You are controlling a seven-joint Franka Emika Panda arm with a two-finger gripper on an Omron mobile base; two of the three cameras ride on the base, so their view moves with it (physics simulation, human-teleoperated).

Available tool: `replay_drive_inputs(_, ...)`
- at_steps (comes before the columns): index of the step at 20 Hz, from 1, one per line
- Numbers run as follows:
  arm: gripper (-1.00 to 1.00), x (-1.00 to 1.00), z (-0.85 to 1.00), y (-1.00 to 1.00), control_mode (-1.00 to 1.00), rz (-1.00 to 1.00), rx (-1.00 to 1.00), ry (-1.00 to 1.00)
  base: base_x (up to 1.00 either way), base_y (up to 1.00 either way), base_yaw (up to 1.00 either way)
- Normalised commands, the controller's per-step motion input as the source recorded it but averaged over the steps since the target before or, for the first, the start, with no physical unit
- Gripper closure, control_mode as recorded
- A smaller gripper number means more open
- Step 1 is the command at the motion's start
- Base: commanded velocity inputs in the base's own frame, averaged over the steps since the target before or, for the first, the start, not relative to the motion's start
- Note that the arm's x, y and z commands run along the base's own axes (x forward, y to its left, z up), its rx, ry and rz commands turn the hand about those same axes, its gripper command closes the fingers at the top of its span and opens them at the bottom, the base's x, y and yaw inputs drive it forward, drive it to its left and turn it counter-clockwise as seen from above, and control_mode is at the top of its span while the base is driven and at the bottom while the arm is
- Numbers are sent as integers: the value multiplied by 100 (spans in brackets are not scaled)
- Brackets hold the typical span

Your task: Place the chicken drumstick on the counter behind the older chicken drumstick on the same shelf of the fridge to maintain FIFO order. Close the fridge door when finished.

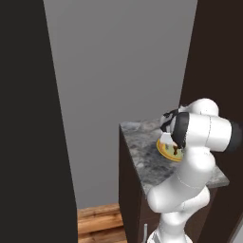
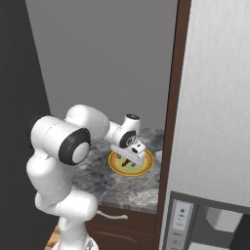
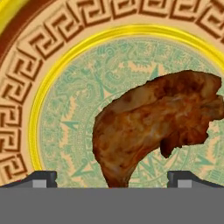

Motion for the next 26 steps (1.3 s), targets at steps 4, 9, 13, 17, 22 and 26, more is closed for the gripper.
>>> replay_drive_inputs(4, -100, 9, -29, -4, -100, 0, 0, 0, 0, 0, 0)
replay_drive_inputs(9, -100, 5, -24, 0, -100, 0, 0, 0, 0, 0, 0)
replay_drive_inputs(13, 100, -3, -20, 1, -100, 0, -6, 6, 0, 0, 0)
replay_drive_inputs(17, 100, 4, -6, 5, -100, 0, -1, 0, 0, 0, 0)
replay_drive_inputs(22, 100, 7, -1, 3, -100, 0, 0, 0, 0, 0, 0)
replay_drive_inputs(26, 100, 1, 25, 8, -100, 0, 0, -8, 0, 0, 0)
